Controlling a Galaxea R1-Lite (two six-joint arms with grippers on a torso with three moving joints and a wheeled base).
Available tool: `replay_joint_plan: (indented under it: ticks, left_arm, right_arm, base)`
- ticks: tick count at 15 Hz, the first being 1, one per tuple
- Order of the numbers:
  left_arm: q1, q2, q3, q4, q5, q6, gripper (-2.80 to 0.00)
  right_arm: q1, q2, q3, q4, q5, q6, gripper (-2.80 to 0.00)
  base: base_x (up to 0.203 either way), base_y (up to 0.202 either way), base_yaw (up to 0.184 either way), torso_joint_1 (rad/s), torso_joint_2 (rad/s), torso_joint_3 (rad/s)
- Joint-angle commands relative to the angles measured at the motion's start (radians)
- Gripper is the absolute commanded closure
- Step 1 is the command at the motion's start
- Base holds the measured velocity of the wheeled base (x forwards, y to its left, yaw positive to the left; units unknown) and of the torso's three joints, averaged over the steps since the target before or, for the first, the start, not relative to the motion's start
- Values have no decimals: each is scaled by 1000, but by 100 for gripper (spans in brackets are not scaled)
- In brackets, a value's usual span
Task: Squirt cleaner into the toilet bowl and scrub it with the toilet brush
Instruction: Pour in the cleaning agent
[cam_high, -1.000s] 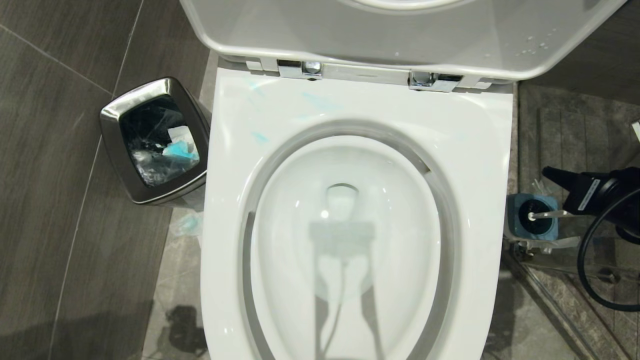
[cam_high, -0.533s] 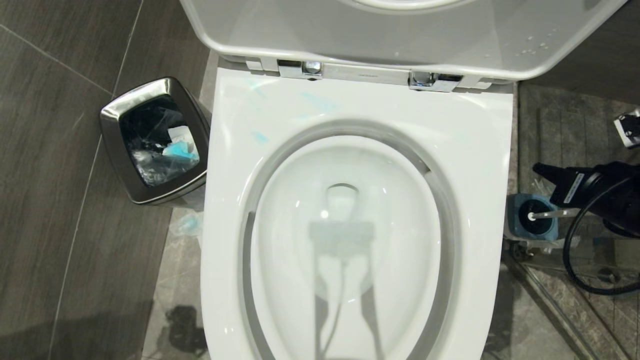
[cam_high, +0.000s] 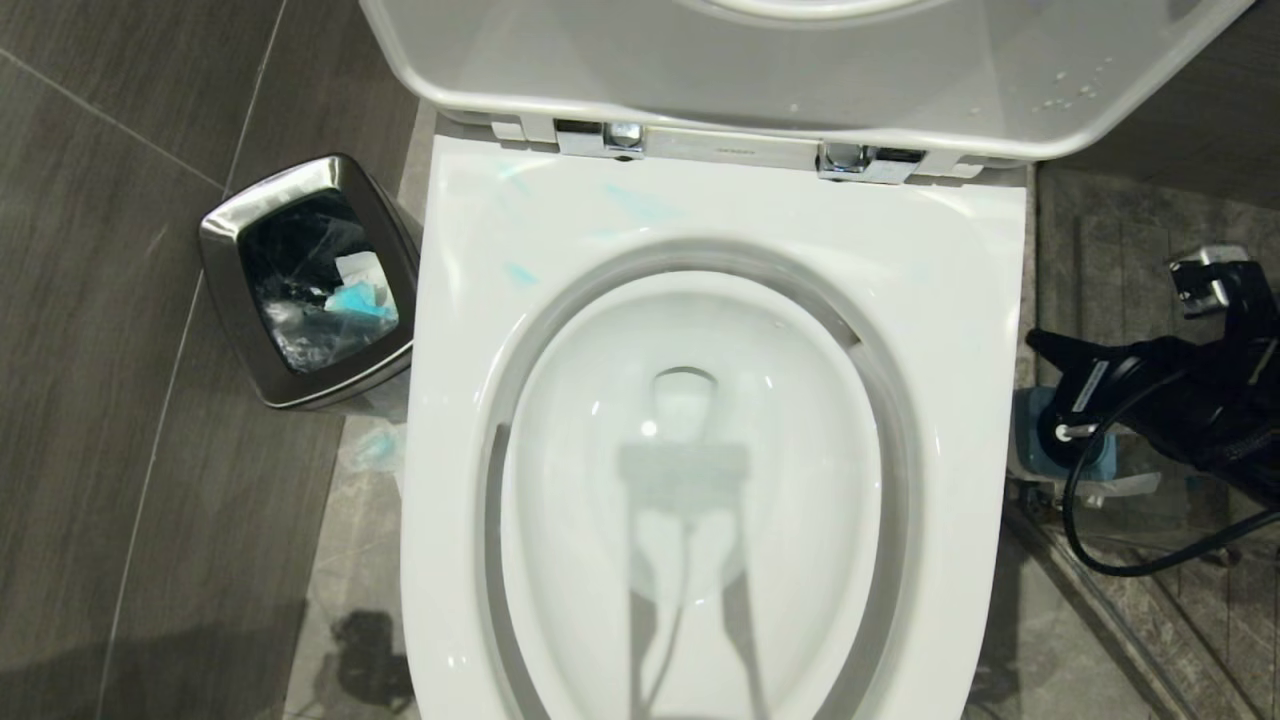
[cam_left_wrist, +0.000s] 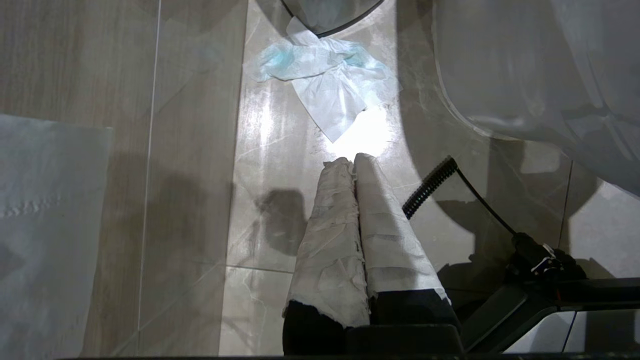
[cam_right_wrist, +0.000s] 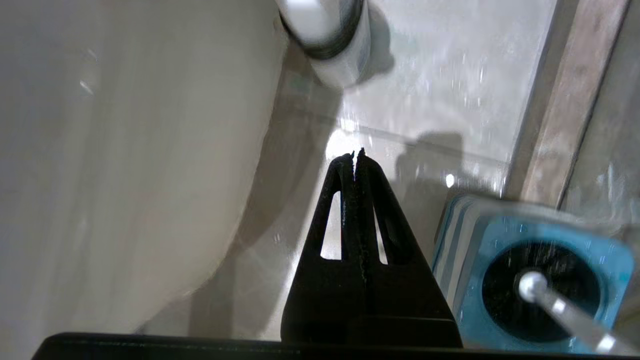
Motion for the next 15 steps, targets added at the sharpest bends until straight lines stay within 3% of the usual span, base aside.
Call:
replay_joint_plan:
  ticks: [1, 3, 9, 15]
  left_arm:
    - [0, 1, 1, 0, 0, 0, 0]
    - [0, 1, 0, 1, 0, 0, 0]
    - [0, 1, 0, 1, 0, 0, 0]
    - [0, 1, 0, 0, 0, 0, 0]
  right_arm:
    - [-5, 17, 24, -11, 0, -3, 0]
    - [-7, 13, 96, -90, -2, -5, 0]
    - [-7, 190, 248, -592, -69, -28, 0]
    - [4, 253, 274, -634, -59, -35, 0]
  base:
    - [0, 0, 0, 0, 0, 0]
    - [0, 0, 0, 0, 0, 0]
    - [0, 0, 0, 0, 0, 0]
    - [0, 0, 0, 0, 0, 0]
